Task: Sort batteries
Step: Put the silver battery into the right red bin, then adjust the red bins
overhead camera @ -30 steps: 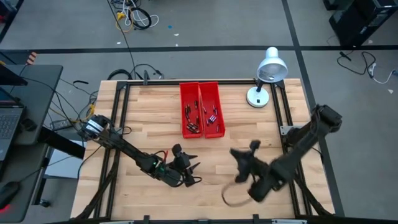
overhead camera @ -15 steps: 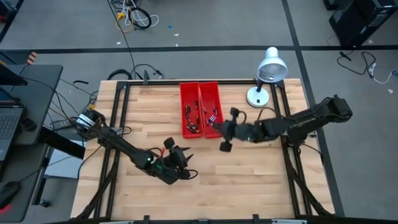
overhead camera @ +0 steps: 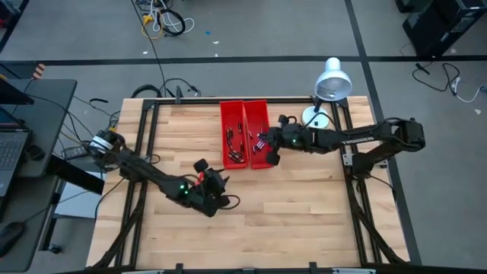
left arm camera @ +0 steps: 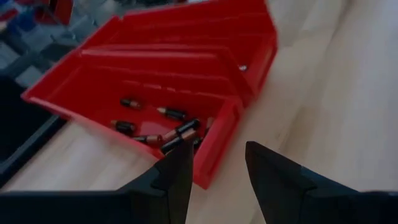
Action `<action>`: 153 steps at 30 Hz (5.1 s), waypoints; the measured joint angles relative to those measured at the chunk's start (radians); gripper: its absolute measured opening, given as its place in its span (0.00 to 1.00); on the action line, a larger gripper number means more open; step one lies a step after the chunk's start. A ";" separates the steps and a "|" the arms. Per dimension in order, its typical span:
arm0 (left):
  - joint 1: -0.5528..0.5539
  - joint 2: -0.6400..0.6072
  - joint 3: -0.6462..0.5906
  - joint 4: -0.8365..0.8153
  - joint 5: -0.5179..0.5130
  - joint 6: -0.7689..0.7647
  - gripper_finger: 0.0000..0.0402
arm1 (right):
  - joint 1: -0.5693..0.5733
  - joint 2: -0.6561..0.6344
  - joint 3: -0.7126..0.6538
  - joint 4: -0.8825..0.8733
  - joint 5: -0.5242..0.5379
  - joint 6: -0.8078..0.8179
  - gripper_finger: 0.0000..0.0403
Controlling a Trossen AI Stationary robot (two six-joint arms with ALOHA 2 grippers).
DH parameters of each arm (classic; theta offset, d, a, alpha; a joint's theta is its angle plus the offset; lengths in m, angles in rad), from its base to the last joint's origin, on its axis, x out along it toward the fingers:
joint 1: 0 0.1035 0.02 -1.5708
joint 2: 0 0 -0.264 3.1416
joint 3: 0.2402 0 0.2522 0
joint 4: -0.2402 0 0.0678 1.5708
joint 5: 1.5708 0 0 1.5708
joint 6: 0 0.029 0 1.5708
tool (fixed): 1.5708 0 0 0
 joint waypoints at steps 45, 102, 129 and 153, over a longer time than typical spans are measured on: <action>0.028 0.003 -0.128 0.160 0.170 0.027 0.41 | 0.345 0.123 -0.092 -0.085 -0.068 0.162 0.00; 0.250 0.002 -0.242 0.618 0.259 0.265 0.41 | 0.171 0.299 -0.086 0.206 -0.060 0.005 0.00; 0.111 -0.245 -0.287 0.072 0.171 -0.073 0.41 | 0.258 0.299 -0.086 0.209 -0.059 0.032 0.00; 0.348 -0.244 -0.549 0.733 0.317 0.154 0.41 | 0.242 0.299 -0.086 0.236 -0.033 0.015 0.00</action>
